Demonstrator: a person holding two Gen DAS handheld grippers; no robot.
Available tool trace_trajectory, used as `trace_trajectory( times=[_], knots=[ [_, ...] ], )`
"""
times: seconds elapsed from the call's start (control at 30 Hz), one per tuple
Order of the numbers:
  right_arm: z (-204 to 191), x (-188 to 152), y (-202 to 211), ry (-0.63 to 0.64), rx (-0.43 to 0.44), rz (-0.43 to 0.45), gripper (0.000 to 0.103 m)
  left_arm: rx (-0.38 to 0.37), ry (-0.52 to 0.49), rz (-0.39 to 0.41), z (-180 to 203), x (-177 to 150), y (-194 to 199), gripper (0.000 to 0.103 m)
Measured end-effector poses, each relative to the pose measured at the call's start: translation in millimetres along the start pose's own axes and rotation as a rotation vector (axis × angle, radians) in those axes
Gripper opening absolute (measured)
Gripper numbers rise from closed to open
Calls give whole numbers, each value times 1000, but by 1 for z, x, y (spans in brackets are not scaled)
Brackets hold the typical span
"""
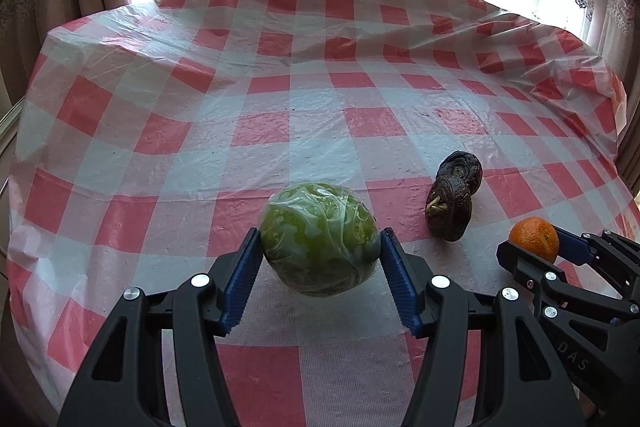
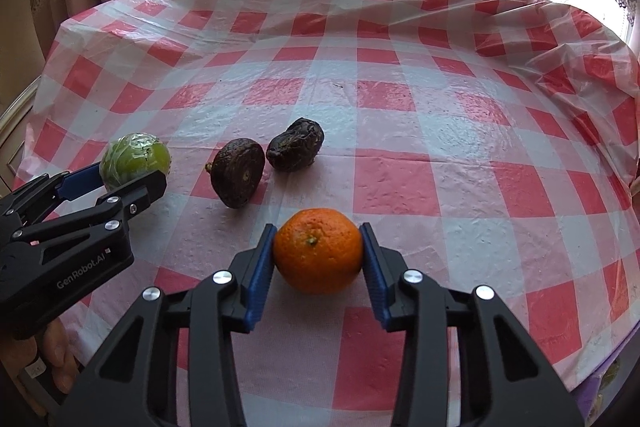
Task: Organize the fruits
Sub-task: 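Grasp the wrapped green cabbage with the left tool while the right tool grasps the last orange, then carry the cabbage and orange over the white box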
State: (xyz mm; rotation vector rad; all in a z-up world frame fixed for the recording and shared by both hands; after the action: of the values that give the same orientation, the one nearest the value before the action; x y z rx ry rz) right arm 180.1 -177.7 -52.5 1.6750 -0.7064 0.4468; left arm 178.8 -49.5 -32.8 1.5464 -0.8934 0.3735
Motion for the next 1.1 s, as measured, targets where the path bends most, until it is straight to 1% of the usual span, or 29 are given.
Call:
trace_trajectory(
  times=[0.2, 0.47, 0.8, 0.97, 1.1],
  knots=[
    [8, -4, 14, -16, 0, 16, 42, 28, -34, 14, 9, 2, 17, 58],
    [24, -8, 32, -55, 11, 25, 42, 36, -77, 20, 24, 3, 31, 58],
    [48, -15, 57, -106, 9, 35, 42, 11, -146, 31, 56, 7, 47, 58],
    [64, -19, 69, -134, 7, 36, 42, -8, -171, 33, 71, 10, 52, 58],
    [79, -22, 78, -153, 0, 40, 42, -18, -211, 39, 88, 12, 56, 58]
  ],
)
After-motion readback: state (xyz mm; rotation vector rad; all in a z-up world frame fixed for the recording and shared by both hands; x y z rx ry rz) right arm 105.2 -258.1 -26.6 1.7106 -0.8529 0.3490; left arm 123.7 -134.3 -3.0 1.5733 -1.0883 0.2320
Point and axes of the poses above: each gripper's, at about its wrist camera, not at the fingertips, and y roughly against the way its jaws point, z to its right, x to its top, the point moved 7 cm from there along -y, roughly the way its jaws point, and after that the axes turned 15 degrees about -y, right-handed, at the moved point
